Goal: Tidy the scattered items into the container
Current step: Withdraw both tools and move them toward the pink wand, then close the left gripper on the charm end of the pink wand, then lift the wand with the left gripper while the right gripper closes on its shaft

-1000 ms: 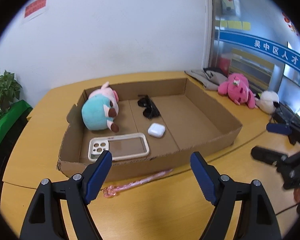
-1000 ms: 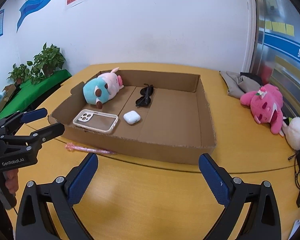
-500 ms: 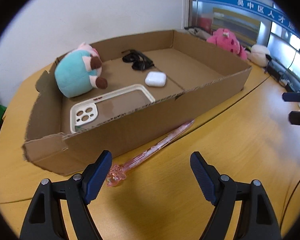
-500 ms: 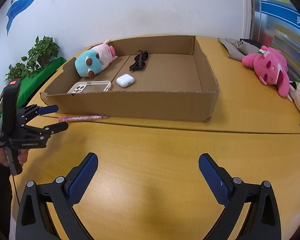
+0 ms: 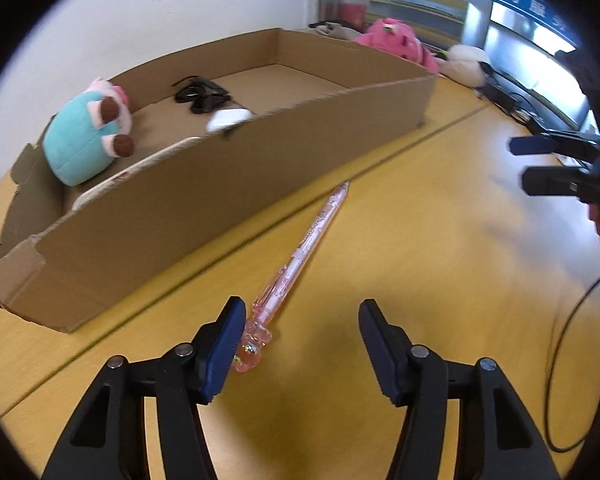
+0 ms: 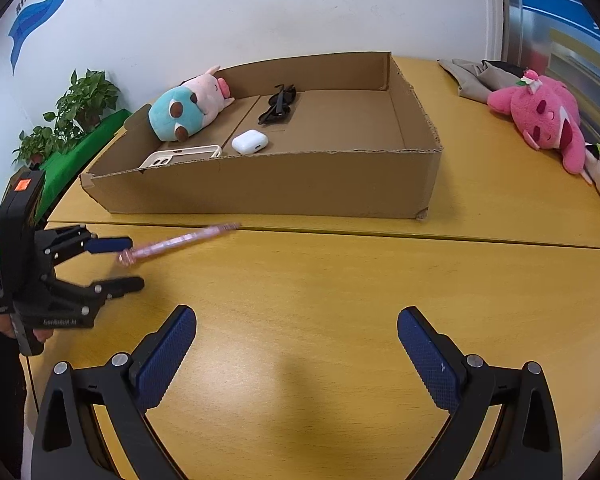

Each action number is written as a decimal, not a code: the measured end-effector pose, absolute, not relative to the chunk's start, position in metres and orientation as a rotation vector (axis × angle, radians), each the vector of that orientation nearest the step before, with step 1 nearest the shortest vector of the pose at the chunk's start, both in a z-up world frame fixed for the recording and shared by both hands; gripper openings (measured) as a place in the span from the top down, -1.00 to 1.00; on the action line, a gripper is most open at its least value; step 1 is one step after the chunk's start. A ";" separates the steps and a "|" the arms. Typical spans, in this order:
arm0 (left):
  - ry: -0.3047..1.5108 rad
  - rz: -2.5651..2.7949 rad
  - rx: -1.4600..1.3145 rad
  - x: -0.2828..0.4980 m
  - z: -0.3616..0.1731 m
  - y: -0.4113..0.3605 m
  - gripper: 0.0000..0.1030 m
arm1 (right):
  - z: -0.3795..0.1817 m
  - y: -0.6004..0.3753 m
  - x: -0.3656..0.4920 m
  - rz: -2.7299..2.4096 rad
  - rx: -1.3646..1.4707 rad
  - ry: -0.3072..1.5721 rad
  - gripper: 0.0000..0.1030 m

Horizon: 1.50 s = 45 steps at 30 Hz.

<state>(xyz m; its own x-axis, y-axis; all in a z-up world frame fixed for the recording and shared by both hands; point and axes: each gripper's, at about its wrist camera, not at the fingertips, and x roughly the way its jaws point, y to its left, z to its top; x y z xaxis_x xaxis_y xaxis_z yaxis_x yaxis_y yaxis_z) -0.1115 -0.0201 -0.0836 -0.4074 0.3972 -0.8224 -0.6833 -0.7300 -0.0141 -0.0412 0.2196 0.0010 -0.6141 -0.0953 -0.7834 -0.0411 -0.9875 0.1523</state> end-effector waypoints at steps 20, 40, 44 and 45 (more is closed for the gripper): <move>0.402 2.168 -1.289 -0.071 -0.092 -0.002 0.56 | -0.046 0.191 -0.082 -2.515 1.443 -0.716 -0.98; 0.086 2.281 -1.366 -0.058 -0.091 -0.003 0.60 | -0.048 0.127 -0.122 -2.578 1.572 -0.471 0.60; 0.043 2.279 -1.365 -0.055 -0.091 -0.003 0.60 | -0.050 0.133 -0.120 -2.555 1.571 -0.533 0.67; 0.038 2.278 -1.362 -0.054 -0.090 -0.003 0.60 | -0.049 0.135 -0.118 -2.552 1.564 -0.550 0.67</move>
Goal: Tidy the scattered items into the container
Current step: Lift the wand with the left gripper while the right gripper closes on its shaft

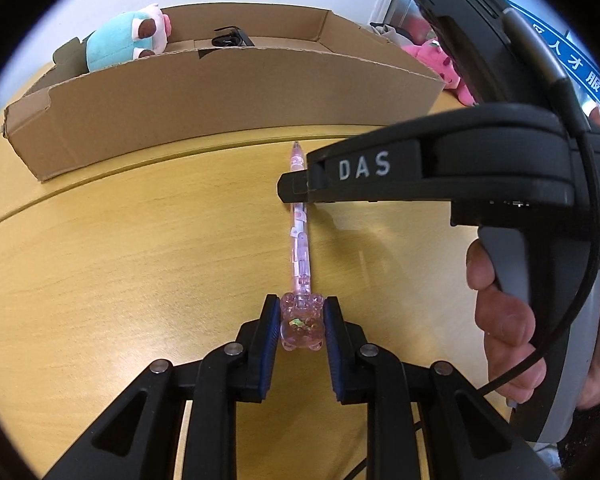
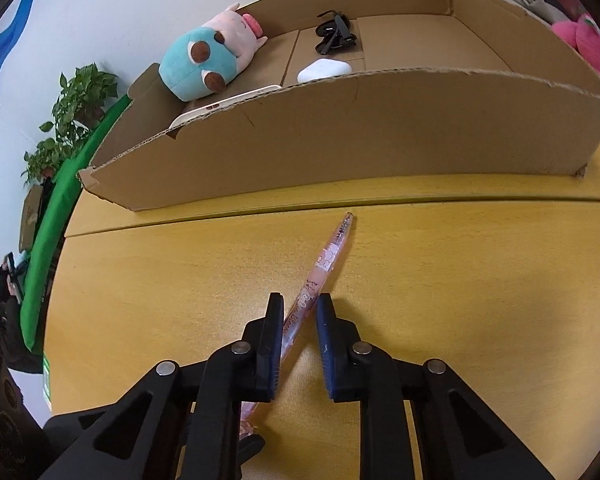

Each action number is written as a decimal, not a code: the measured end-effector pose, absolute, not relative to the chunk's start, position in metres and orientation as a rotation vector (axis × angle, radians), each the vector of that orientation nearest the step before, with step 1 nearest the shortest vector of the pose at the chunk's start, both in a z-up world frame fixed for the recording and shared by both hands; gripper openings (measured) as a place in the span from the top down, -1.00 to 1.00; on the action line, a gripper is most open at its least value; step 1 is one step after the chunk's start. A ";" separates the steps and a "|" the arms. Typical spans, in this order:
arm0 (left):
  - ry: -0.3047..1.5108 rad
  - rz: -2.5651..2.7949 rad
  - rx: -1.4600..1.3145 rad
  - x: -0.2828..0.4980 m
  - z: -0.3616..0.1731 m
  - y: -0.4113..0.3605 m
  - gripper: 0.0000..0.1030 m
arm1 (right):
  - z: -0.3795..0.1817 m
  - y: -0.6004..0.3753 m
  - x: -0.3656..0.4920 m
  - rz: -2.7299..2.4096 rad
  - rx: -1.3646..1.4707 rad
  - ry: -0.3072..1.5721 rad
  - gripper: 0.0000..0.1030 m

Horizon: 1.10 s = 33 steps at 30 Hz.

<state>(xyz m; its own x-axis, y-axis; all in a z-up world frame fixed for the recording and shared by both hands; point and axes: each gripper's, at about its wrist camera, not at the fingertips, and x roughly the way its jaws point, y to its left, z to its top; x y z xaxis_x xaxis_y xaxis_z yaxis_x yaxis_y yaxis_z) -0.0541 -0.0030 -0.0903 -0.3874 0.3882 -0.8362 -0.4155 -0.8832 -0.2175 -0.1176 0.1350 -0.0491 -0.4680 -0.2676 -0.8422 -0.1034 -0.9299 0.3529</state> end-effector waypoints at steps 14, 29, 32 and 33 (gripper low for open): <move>0.030 2.334 -1.279 -0.057 -0.050 0.024 0.60 | -0.006 0.178 -0.095 -2.556 1.400 -0.724 0.95; 0.019 2.374 -1.353 -0.025 -0.055 0.037 0.60 | -0.061 0.172 -0.115 -2.299 1.610 -0.839 0.59; -0.006 2.380 -1.360 -0.026 -0.057 0.035 0.60 | -0.063 0.172 -0.119 -2.293 1.610 -0.842 0.63; -0.014 2.375 -1.362 -0.027 -0.057 0.034 0.60 | -0.060 0.172 -0.118 -2.307 1.597 -0.832 0.64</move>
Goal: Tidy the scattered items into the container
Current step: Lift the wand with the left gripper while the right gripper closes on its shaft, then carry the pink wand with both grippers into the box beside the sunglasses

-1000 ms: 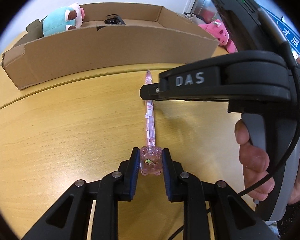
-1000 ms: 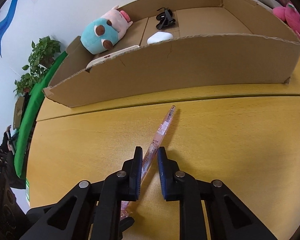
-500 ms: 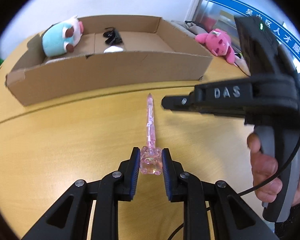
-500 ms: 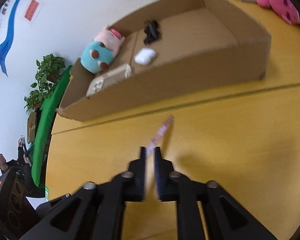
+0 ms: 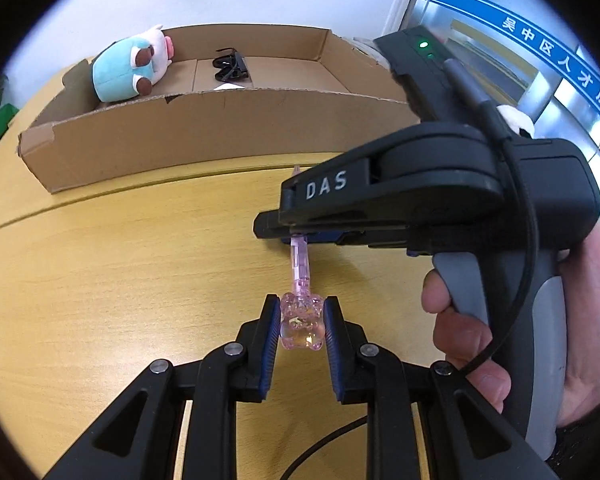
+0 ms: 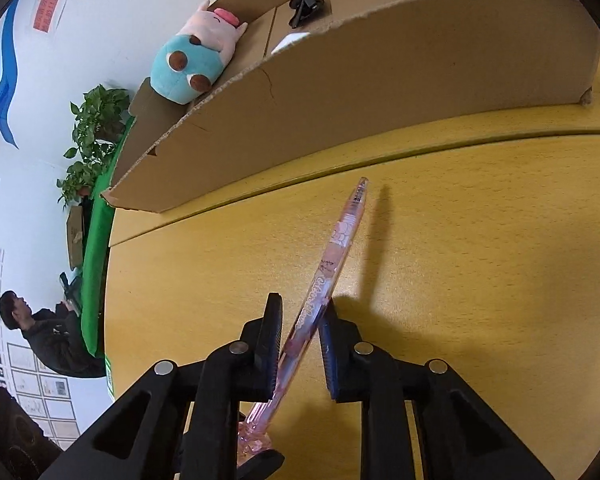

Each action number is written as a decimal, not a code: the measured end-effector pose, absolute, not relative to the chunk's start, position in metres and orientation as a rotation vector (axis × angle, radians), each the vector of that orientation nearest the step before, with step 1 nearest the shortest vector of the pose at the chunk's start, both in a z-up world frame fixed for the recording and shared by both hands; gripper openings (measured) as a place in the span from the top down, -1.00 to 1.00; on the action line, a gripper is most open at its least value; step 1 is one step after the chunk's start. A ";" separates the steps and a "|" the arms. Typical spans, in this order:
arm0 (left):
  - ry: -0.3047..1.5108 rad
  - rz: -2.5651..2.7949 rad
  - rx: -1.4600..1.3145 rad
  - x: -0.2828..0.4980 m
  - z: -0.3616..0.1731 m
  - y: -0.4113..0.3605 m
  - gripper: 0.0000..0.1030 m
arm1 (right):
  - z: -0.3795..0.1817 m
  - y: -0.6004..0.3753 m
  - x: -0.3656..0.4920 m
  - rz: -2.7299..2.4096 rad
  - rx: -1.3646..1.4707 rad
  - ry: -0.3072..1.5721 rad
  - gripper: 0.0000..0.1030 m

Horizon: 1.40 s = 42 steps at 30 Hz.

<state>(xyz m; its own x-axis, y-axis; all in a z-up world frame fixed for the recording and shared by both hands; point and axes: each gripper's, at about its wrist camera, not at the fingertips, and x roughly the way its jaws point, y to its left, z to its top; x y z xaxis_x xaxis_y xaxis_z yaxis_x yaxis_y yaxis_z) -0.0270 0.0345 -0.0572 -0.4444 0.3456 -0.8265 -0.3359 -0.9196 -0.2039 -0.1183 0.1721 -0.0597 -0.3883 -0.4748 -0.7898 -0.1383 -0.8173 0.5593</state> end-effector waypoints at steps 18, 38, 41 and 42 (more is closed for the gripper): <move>-0.233 2.252 -1.210 -0.107 0.012 0.060 0.60 | 0.091 0.204 -0.163 -2.580 1.325 -0.439 0.78; -0.344 2.152 -1.425 -0.314 0.004 0.093 0.60 | 0.073 0.269 -0.369 -2.433 1.625 -0.467 0.76; -0.372 2.120 -1.501 -0.340 -0.022 0.097 0.60 | 0.040 0.275 -0.393 -2.395 1.715 -0.476 0.75; -0.384 2.112 -1.522 -0.347 -0.030 0.097 0.60 | 0.030 0.277 -0.400 -2.382 1.734 -0.488 0.75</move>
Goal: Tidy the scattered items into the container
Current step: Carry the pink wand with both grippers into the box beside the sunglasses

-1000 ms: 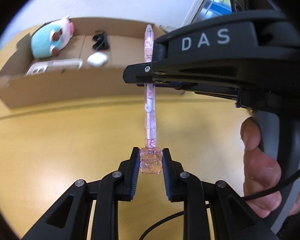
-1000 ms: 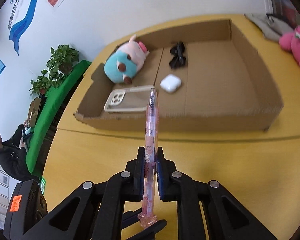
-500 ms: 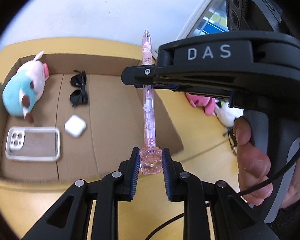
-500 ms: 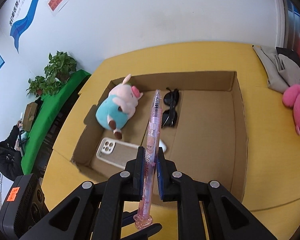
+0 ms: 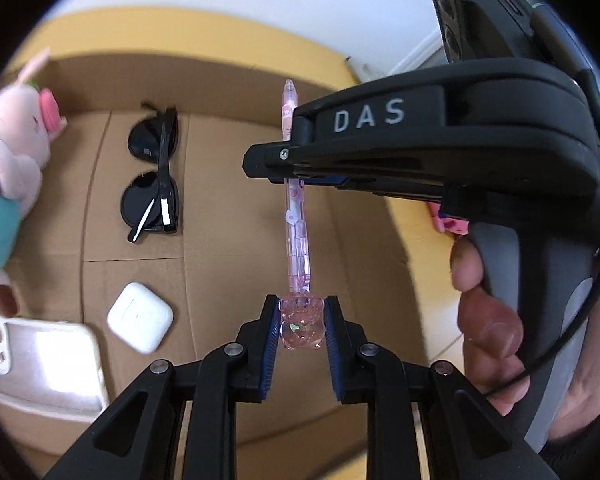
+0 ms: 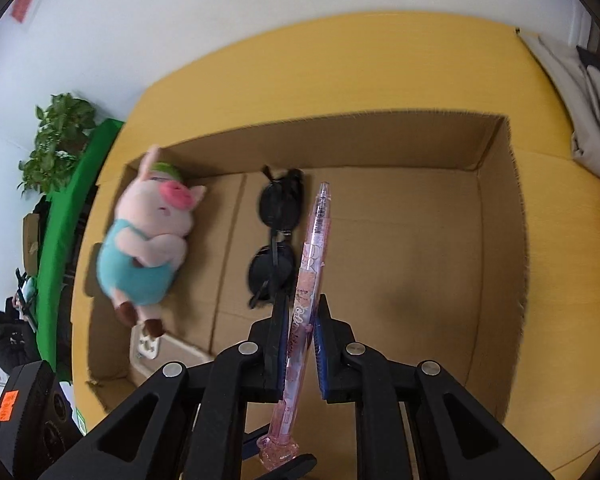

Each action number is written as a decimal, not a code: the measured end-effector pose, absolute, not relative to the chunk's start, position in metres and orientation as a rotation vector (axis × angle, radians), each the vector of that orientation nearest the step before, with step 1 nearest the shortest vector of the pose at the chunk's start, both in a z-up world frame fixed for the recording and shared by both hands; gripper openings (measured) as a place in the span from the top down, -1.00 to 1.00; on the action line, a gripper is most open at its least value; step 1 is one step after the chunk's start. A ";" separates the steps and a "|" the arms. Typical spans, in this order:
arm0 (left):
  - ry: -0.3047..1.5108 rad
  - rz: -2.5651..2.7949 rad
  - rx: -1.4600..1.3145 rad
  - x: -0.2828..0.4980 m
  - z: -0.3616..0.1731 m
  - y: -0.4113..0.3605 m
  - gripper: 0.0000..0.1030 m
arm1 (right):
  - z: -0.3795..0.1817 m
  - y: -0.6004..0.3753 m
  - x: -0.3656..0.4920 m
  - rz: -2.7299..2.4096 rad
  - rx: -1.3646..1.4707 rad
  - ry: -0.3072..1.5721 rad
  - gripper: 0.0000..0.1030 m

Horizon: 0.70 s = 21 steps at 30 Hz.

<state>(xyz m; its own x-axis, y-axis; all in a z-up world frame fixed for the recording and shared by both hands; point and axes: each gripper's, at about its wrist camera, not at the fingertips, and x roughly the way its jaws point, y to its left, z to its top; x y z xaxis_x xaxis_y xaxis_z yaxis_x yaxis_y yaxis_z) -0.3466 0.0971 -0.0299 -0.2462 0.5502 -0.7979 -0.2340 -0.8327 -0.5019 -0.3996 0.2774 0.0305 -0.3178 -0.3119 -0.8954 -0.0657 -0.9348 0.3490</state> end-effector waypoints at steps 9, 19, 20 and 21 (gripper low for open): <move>-0.468 2.073 -1.693 -0.393 -0.074 0.096 0.60 | -0.025 0.278 -0.445 -2.331 1.838 -0.484 0.76; -0.459 2.042 -1.759 -0.403 -0.096 0.103 0.60 | -0.040 0.276 -0.449 -2.316 1.861 -0.444 0.76; -0.453 2.044 -1.762 -0.403 -0.098 0.104 0.60 | -0.040 0.276 -0.448 -2.316 1.858 -0.441 0.76; -0.448 2.045 -1.760 -0.403 -0.098 0.105 0.60 | -0.040 0.276 -0.447 -2.317 1.854 -0.438 0.76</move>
<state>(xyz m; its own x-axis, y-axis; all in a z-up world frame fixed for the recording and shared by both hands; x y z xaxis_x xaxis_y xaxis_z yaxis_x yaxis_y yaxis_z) -0.4026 0.1050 -0.0981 -0.1239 0.4977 -0.8585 -0.0933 -0.8672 -0.4892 -0.4472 0.2764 -0.0396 -0.2298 -0.2890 -0.9293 -0.0706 -0.9474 0.3121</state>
